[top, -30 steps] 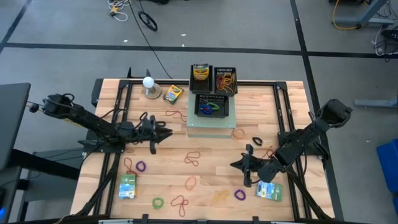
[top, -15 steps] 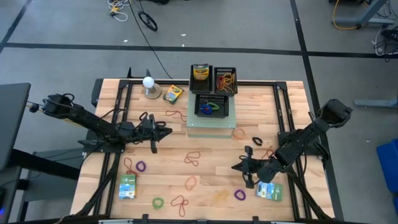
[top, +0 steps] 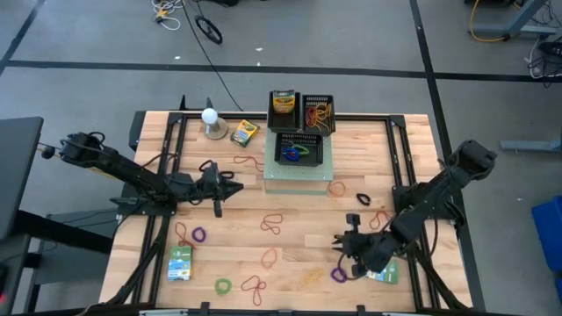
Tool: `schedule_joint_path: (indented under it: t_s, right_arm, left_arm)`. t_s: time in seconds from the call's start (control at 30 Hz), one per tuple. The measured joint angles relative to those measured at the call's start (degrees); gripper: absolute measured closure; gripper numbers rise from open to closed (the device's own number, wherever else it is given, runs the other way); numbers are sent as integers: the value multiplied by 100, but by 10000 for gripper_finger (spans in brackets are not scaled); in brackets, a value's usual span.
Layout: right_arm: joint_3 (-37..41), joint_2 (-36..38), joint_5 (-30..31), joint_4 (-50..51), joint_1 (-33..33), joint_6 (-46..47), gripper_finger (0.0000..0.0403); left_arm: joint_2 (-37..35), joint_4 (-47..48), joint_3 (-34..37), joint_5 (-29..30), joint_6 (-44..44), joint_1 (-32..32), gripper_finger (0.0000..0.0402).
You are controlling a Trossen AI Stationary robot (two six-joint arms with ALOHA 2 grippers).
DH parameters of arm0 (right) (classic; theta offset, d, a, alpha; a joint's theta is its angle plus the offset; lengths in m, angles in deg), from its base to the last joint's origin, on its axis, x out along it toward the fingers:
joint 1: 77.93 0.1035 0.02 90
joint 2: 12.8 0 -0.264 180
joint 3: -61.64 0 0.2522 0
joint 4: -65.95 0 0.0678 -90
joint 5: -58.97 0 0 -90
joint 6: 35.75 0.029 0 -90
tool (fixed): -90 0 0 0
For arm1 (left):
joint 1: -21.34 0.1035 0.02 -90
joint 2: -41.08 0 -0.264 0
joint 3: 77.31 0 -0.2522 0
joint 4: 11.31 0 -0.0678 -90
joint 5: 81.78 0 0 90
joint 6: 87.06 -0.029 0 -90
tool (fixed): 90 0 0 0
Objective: Pick & Place Office Desk Supplies
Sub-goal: Put the violet spring keychain into the bottom black bin on the shelf
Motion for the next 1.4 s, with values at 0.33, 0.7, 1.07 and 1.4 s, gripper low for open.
schedule_joint_path:
  t_s: [0.33,0.7,1.07,1.4]
  right_arm:
    - [-1319,-1483,-473,1204,289,528,268]
    - [-2085,-2009,-992,2057,124,481,220]
    - [-1880,-2007,-1582,1864,-23,502,207]
    - [-1884,-2270,-2035,1668,-185,324,237]
  left_arm:
    - [2,153,2,2,148,0,372]
    - [2,153,2,-55,131,0,372]
    - [2,145,2,-2,132,0,372]
    - [2,144,2,-2,97,0,372]
